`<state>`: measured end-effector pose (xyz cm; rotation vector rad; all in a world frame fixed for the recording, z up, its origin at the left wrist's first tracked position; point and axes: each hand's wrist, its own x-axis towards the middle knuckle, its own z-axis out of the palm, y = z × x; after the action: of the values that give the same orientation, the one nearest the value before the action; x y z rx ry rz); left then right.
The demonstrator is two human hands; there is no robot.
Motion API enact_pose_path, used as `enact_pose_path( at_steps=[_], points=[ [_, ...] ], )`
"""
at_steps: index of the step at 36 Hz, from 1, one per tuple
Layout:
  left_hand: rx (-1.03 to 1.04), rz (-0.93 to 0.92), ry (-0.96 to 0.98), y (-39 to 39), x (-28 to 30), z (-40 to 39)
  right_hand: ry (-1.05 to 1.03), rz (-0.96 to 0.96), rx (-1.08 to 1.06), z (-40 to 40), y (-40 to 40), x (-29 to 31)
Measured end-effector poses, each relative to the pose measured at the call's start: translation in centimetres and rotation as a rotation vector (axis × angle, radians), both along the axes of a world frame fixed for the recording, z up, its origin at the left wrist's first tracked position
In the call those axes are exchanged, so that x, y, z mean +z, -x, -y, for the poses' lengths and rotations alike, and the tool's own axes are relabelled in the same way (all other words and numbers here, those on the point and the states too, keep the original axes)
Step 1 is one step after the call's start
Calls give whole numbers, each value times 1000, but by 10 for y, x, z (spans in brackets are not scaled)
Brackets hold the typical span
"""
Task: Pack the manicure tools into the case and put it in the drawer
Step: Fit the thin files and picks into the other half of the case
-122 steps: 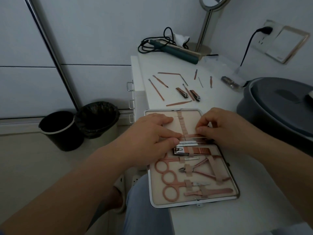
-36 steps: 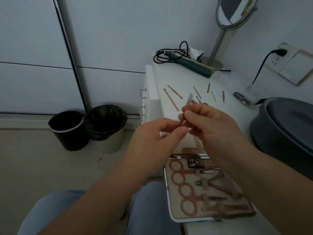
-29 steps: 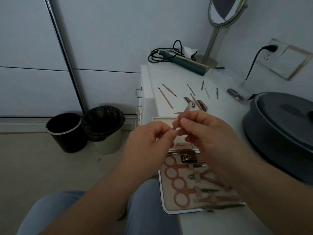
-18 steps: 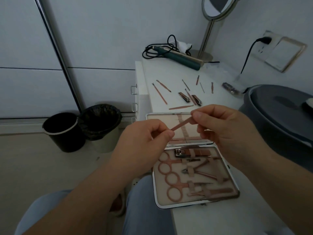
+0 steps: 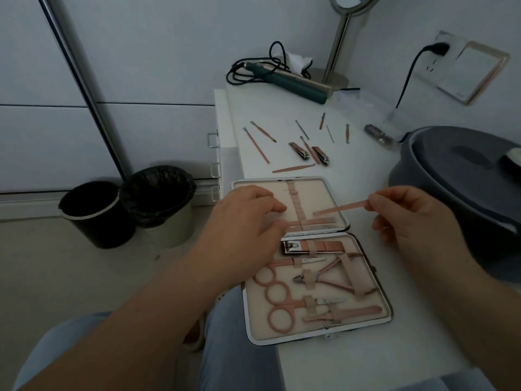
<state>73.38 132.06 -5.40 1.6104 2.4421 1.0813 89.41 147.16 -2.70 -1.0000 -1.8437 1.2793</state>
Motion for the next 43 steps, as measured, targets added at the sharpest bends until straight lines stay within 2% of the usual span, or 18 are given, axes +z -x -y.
enact_pose_path(
  at_steps=[16, 33, 36, 41, 43],
  points=[
    [-9, -8, -3, 2, -2, 0, -17, 104, 12, -10, 14, -4],
    [-44, -18, 44, 1, 4, 2, 12, 474, 296, -26, 26, 12],
    [-109, -25, 94, 3, 5, 6, -66, 488, 290, -26, 28, 9],
    [-184, 44, 134, 7, 4, 12, -479, 589, 278, -18, 25, 8],
    [-189, 42, 129, 7, 3, 12, -569, 607, 315, -17, 23, 9]
  ],
)
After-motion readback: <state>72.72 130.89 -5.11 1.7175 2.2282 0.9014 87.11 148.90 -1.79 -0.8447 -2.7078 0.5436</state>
